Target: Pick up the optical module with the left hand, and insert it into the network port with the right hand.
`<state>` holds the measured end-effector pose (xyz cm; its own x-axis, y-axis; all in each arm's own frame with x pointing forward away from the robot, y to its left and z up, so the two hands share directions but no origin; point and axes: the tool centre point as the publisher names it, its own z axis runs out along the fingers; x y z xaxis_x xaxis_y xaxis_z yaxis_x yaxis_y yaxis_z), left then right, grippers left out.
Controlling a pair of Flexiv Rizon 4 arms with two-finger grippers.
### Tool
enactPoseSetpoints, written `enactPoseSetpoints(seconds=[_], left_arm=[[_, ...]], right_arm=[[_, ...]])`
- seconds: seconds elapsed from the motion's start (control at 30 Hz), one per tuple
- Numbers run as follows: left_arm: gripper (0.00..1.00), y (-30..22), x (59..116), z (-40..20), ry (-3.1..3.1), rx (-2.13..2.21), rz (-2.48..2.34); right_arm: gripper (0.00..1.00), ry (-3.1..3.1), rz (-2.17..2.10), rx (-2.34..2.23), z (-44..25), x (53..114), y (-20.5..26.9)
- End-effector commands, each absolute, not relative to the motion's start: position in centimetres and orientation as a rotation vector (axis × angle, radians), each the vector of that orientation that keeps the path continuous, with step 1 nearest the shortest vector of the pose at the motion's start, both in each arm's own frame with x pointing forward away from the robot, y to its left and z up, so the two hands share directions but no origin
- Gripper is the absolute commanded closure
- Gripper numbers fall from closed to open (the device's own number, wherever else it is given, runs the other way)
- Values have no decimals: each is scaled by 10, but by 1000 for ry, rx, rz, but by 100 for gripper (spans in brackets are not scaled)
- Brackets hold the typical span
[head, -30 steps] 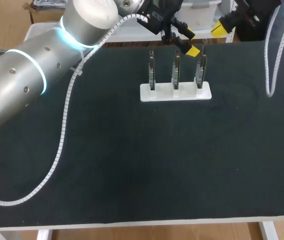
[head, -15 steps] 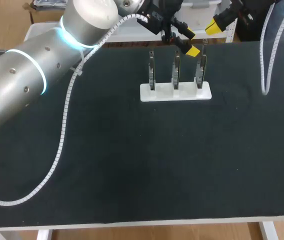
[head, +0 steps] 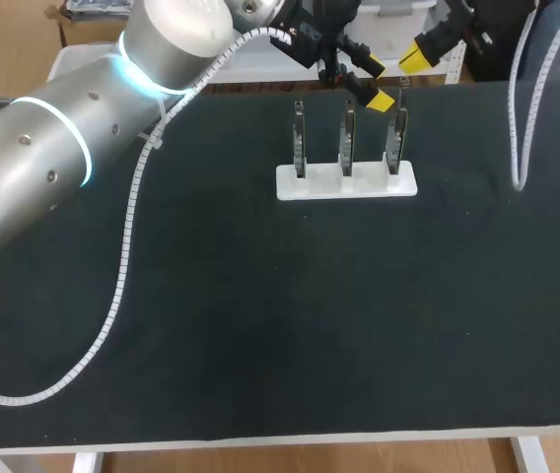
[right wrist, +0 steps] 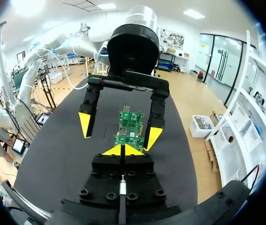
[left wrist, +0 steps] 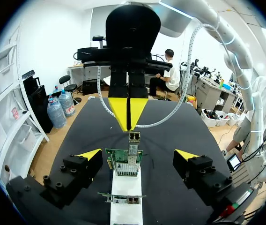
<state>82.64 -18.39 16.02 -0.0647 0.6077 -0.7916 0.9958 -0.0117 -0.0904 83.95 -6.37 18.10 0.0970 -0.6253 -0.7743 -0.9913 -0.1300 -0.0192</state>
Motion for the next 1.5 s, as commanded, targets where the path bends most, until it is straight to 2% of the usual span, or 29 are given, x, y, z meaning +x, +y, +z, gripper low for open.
enactPoseSetpoints(seconds=[0.03, 1.5], left_arm=[[0, -188, 836, 161, 1723, 1704, -963], [0, -188, 836, 161, 1723, 1704, -963]], right_arm=[[100, 1530, 1095, -2000, 181, 849, -62], [100, 1574, 1186, -2004, 153, 839, -61]])
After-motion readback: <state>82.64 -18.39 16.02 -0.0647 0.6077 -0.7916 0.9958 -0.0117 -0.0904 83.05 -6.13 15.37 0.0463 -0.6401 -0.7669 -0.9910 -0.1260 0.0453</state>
